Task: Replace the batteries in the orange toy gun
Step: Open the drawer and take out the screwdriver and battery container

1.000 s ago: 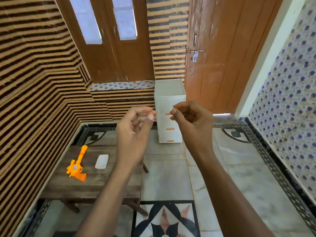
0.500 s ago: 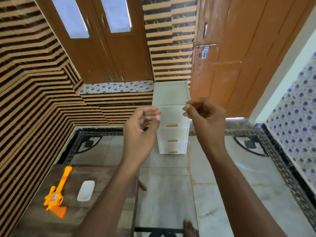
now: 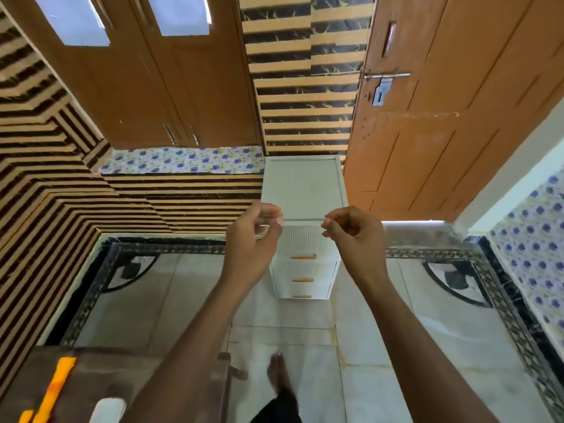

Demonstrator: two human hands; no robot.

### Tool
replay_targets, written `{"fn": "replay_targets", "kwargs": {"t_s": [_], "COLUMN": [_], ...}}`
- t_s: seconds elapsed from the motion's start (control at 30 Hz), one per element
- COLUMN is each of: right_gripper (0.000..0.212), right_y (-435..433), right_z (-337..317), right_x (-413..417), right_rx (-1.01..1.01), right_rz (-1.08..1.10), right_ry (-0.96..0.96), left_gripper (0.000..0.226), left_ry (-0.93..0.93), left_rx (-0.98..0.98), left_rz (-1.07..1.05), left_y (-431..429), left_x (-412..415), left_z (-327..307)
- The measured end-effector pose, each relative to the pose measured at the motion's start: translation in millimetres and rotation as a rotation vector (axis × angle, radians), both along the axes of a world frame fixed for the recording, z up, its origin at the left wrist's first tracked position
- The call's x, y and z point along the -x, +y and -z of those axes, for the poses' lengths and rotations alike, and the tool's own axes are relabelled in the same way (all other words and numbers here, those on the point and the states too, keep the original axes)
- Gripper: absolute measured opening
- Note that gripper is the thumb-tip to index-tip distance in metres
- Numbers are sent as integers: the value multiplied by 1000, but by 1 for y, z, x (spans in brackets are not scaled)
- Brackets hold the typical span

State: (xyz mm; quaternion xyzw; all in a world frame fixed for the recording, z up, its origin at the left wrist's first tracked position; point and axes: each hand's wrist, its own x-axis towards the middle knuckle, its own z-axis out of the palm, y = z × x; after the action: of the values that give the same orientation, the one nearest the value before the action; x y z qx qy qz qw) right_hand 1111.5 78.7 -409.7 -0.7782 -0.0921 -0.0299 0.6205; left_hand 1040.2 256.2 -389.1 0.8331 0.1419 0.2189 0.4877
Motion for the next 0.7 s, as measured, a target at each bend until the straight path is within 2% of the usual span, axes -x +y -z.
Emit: {"fn": "replay_targets", "kwargs": {"t_s": [0.17,0.27,0.4,0.53,0.6,0.7], "right_gripper": [9,10,9,48,58,71], "right_y": [26,41,62,83,91,102], "right_z": [69,115,189,258,296,354], "right_x": [-58,-87,-118,-145,-158,-174], "right_rx": [157,295,482,596,715,961], "right_rz": [-12,-27,-160,-358,-491,-689], "right_ry": [148,254,427,572,561,540], "left_gripper": [18,32,47,60,63,61], "left_ry": [146,250,445,535,540,535], "left_rx": [-108,-234,-375,-601,-686,-651], "left_rz": [103,197,339,437,440,421], "left_y": [50,71,90,111,118,123], "left_x": [-79,-124,-171,-204,-214,-223], "left_z": [51,88,150,210,234,274]}}
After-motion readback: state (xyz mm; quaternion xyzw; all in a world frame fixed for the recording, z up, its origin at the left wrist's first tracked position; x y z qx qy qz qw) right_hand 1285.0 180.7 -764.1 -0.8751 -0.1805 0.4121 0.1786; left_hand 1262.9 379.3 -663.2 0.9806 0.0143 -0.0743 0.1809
